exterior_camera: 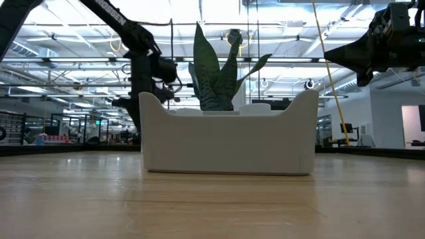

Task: Pick and place pill bottles into a basket
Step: Put the white pill bottle into the gray bin

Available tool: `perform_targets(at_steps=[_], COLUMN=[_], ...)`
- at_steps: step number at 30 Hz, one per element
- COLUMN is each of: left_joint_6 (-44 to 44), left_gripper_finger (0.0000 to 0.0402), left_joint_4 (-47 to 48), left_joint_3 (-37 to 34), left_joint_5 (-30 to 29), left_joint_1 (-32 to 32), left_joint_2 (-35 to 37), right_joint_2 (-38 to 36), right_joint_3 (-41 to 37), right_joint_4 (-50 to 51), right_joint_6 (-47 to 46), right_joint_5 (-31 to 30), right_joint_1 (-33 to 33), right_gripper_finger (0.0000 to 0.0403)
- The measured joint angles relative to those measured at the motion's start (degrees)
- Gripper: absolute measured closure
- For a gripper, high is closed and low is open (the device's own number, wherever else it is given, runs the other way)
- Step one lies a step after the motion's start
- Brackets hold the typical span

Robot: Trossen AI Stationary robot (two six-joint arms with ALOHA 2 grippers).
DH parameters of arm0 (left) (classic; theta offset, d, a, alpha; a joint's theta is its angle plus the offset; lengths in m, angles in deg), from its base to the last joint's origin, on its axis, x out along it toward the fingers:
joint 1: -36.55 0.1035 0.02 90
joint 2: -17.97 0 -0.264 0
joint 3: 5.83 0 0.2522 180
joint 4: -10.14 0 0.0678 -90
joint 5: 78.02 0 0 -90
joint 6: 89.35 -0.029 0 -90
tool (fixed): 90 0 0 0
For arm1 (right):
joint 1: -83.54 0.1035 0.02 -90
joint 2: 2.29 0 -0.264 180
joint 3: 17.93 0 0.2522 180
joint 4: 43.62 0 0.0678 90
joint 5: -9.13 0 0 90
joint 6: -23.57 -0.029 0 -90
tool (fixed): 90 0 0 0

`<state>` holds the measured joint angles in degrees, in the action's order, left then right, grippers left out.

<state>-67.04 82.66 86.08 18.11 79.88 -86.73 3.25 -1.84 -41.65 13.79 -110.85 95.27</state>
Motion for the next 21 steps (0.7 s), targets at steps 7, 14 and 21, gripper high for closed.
perform_targets(at_steps=[7,14,21], left_joint_6=[0.66,-0.24,0.82], left_gripper_finger=[0.0366,0.0377,0.0239], left_joint_4=[-0.87,-2.38,-7.4], left_joint_3=[0.04,0.07,0.03], left_joint_5=[0.03,-0.26,-0.24], left_joint_1=[-0.75,0.47,0.9], left_joint_2=[7.97,12.74,11.87], right_joint_2=[0.0,-0.02,-0.02], right_joint_3=[0.0,0.0,0.01], right_joint_4=[0.0,0.0,0.0], right_joint_6=[0.0,0.0,0.0], right_joint_5=[0.0,0.0,0.0], right_joint_1=[0.0,-0.01,0.0], right_gripper_finger=[0.0403,0.0403,0.0403])
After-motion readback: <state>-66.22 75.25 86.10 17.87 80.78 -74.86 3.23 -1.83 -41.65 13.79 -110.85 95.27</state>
